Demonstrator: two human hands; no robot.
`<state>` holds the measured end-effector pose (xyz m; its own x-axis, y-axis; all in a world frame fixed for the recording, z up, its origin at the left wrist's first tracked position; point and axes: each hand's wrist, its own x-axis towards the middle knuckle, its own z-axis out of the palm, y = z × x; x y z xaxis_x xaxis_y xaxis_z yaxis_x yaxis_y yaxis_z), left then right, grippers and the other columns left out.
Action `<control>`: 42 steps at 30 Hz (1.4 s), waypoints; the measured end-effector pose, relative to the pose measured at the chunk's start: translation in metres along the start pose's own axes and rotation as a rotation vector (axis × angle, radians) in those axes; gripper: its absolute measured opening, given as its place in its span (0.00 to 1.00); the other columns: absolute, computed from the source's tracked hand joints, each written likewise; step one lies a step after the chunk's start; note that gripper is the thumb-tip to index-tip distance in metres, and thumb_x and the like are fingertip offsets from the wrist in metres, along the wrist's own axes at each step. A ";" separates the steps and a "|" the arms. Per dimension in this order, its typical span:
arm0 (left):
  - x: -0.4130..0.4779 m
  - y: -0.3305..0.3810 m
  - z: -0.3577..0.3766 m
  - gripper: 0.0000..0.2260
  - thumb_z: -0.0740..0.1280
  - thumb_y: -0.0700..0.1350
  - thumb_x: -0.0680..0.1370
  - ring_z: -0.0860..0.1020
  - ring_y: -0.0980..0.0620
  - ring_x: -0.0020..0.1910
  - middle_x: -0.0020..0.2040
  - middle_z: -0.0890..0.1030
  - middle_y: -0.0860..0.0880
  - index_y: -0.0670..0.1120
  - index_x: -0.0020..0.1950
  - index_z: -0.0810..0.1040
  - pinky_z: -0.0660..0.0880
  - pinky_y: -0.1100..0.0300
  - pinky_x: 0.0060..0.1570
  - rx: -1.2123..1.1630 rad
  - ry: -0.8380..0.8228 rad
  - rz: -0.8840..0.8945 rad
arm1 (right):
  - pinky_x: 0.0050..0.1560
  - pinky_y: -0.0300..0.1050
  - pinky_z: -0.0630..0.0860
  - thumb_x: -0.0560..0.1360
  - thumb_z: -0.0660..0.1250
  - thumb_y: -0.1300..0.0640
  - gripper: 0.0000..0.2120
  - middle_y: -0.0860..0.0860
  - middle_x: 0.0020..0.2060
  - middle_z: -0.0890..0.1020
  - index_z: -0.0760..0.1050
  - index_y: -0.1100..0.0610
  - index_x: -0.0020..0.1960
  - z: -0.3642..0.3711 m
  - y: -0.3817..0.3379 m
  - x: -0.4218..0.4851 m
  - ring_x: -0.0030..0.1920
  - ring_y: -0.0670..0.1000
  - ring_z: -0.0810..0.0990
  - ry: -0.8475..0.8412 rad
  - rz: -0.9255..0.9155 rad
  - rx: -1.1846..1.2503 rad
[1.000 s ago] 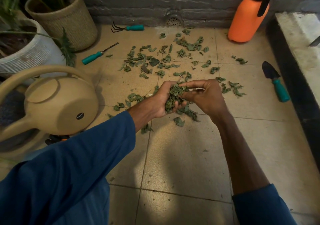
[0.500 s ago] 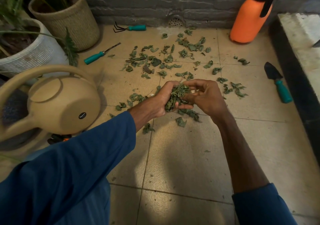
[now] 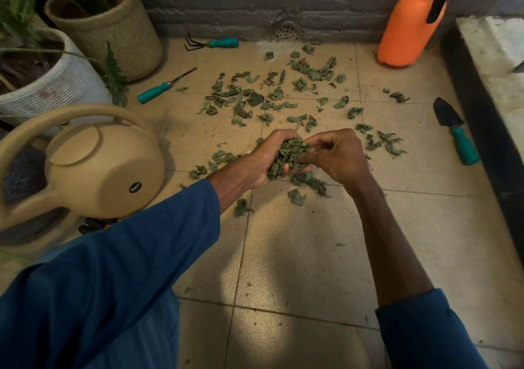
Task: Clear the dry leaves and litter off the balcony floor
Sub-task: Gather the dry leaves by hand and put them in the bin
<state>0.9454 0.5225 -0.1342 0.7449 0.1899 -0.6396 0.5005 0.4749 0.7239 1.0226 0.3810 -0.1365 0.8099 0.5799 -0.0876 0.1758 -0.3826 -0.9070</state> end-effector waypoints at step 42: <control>-0.013 0.018 -0.057 0.11 0.62 0.46 0.79 0.79 0.51 0.29 0.38 0.79 0.46 0.41 0.43 0.78 0.66 0.68 0.15 -0.168 0.059 -0.109 | 0.50 0.47 0.81 0.81 0.63 0.64 0.08 0.57 0.52 0.80 0.76 0.61 0.59 0.095 0.104 -0.027 0.48 0.53 0.79 -0.143 -0.155 -0.784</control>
<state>0.9196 0.5777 -0.1275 0.6605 0.1769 -0.7297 0.4928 0.6310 0.5991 0.9658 0.3943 -0.2676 0.6744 0.7335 -0.0845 0.6638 -0.6524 -0.3658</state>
